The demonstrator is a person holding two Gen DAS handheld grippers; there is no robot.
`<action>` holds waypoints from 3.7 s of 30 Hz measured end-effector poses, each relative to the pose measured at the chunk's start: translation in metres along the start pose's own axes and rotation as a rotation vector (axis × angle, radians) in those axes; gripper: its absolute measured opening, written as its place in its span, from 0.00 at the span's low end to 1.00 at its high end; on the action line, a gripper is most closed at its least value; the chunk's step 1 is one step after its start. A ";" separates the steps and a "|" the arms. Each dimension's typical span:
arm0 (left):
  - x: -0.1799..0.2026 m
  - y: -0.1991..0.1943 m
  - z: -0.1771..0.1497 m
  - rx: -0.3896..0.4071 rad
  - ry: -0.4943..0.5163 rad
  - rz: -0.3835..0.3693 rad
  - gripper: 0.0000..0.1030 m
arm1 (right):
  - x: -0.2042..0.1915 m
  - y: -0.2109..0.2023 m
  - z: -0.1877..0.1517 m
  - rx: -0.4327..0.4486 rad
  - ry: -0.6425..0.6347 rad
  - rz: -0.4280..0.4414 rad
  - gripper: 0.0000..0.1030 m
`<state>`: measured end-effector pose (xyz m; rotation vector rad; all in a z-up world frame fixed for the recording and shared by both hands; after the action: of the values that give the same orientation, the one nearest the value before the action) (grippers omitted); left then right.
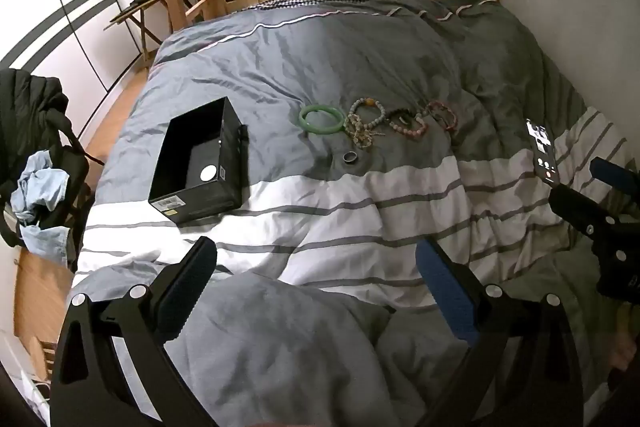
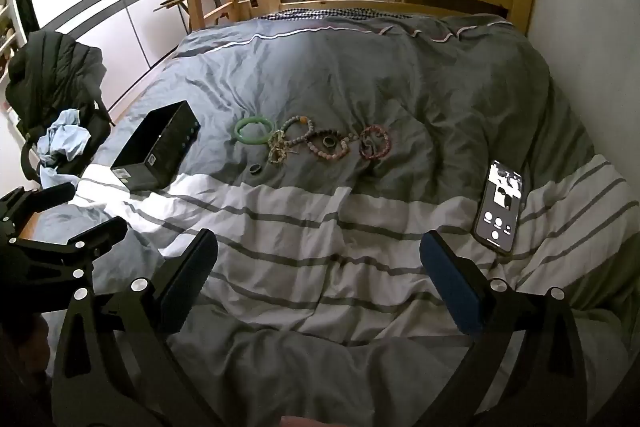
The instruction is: Organize jewelry
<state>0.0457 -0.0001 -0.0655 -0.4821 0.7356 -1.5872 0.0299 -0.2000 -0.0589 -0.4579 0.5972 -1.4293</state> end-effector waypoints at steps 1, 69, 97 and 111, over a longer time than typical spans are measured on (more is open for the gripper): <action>0.000 0.000 0.000 0.001 0.001 0.001 0.95 | 0.000 0.000 0.000 0.000 0.001 0.002 0.97; -0.001 0.004 -0.010 -0.030 0.005 -0.017 0.95 | 0.003 0.002 -0.001 -0.005 0.003 -0.010 0.97; 0.008 0.030 -0.016 -0.092 0.015 -0.013 0.95 | 0.008 0.026 -0.016 -0.045 0.037 0.017 0.97; 0.023 0.139 0.020 -0.120 -0.014 -0.037 0.95 | 0.027 0.115 -0.020 -0.093 0.025 0.018 0.97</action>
<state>0.1551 -0.0318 -0.1513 -0.5968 0.8181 -1.5780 0.1070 -0.2141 -0.1491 -0.5074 0.6881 -1.3963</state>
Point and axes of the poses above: each gripper's, at about its wrist camera, not at the fingertips, and y roughly the way its jaws point, x to its right, z to its top, the point moved 8 cm from there along y, roughly the way its jaws point, and after that the axes turned 11 degrees about x, right-handed, at the moved point
